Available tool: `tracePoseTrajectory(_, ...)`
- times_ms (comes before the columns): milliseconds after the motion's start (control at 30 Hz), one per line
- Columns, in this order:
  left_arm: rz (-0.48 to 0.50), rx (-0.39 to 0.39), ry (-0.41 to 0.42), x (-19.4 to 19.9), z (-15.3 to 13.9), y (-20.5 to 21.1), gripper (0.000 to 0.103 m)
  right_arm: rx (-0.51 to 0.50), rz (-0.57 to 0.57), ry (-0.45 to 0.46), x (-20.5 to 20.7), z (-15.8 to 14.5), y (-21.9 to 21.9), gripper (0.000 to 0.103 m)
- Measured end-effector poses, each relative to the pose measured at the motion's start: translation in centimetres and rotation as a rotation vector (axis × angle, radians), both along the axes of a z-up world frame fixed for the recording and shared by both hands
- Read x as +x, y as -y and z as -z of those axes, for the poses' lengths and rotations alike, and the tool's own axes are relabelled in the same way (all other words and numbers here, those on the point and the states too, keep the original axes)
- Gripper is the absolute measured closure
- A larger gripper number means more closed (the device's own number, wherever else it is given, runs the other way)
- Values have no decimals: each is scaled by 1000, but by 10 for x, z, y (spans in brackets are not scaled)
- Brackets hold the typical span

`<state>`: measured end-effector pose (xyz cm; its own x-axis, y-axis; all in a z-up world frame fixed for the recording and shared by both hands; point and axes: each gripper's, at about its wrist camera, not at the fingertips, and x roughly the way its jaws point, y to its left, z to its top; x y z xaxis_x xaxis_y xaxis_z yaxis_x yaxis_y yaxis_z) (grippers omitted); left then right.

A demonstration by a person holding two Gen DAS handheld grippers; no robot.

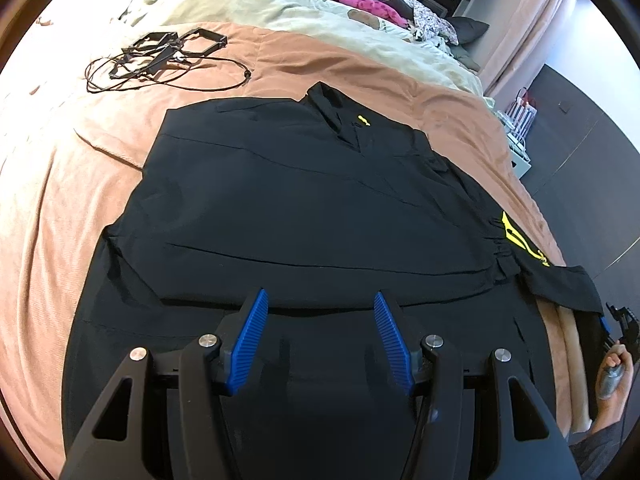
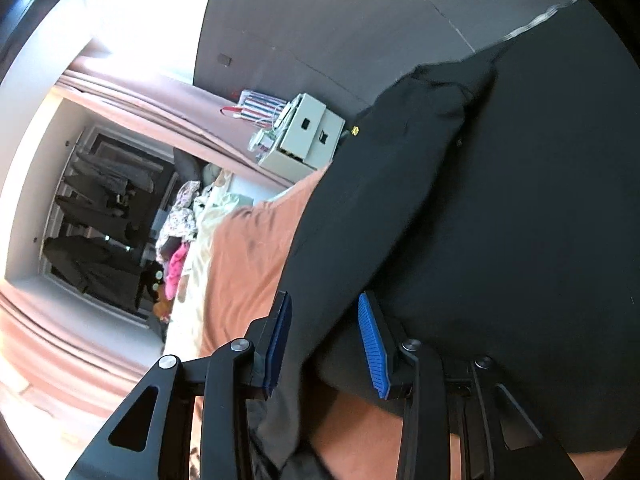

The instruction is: Fold large clothes

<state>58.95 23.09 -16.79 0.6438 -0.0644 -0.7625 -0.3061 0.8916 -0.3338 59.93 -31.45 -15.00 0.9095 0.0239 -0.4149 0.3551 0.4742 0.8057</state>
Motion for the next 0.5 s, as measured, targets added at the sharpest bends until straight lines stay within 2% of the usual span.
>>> tracePoseTrajectory(33, 0, 3, 2, 0, -1, 1, 47, -9, -1, 9, 3, -2, 0, 77)
tracePoseTrajectory(67, 0, 7, 4, 0, -1, 1, 47, -18, 3, 14, 4, -3, 2, 91)
tracePoseTrajectory(100, -1, 7, 4, 0, -1, 1, 47, -20, 8, 18, 5, -2, 4, 96)
tracePoseTrajectory(200, -9, -9, 5, 0, -1, -1, 47, -38, -7, 56, 2, -5, -2, 99)
tracePoseTrajectory(367, -20, -5, 13, -3, -3, -5, 47, -119, -85, 146, 5, -38, -29, 100)
tracePoseTrajectory(500, -35, -26, 10, -4, -2, -12, 47, -151, -208, 220, 16, -64, -70, 100)
